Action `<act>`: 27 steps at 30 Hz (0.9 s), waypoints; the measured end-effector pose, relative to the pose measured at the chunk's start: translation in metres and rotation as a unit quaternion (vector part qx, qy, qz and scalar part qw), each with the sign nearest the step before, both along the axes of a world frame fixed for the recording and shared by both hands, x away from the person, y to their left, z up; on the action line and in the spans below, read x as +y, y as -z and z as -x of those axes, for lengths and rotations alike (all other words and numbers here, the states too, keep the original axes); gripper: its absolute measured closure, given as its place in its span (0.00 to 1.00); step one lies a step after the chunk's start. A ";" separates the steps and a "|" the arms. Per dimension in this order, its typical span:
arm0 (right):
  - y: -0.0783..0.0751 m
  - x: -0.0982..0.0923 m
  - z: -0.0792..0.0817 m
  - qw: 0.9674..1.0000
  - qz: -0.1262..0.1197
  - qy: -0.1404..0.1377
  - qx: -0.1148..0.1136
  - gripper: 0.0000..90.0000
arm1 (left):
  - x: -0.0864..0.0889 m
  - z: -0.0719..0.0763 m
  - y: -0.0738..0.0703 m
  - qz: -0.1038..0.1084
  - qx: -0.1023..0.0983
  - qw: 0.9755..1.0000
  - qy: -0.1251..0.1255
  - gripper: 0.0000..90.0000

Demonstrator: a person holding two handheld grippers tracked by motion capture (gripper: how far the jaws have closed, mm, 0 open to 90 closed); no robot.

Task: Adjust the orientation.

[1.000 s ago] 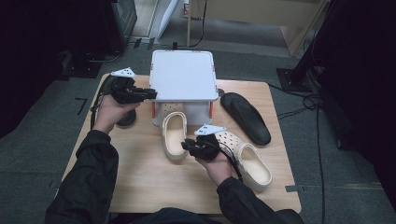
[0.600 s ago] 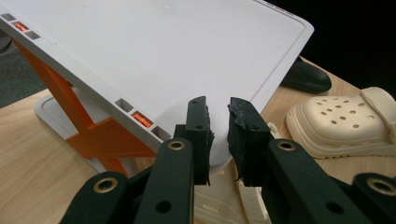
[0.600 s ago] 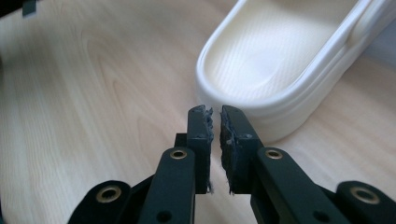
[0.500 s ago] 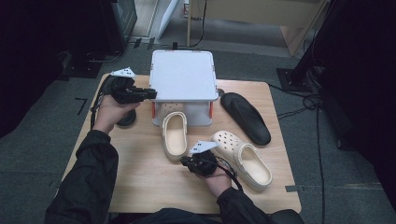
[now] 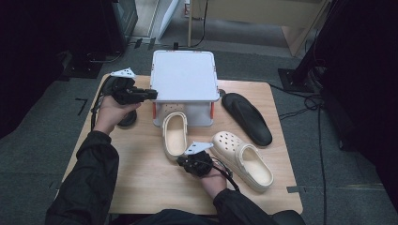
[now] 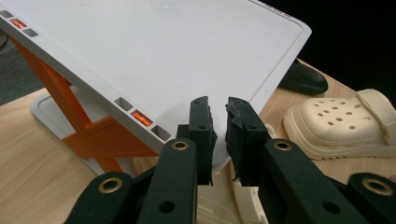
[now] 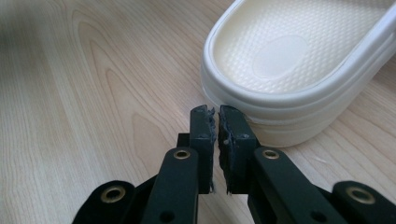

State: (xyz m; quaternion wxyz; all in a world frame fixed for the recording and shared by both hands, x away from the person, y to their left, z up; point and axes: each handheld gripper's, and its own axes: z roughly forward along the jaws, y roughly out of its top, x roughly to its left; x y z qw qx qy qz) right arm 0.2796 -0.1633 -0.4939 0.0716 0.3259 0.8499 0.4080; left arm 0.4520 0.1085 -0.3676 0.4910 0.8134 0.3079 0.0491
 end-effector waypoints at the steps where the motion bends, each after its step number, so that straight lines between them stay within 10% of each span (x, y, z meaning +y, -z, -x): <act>1: 0.000 0.001 0.000 1.000 -0.001 -0.002 -0.001 0.94 | 0.000 0.000 0.000 0.001 0.001 1.000 -0.001 0.90; 27: -0.012 0.013 -0.042 0.999 0.005 0.021 -0.024 0.91 | 0.000 0.000 0.000 0.002 0.004 1.000 -0.001 0.90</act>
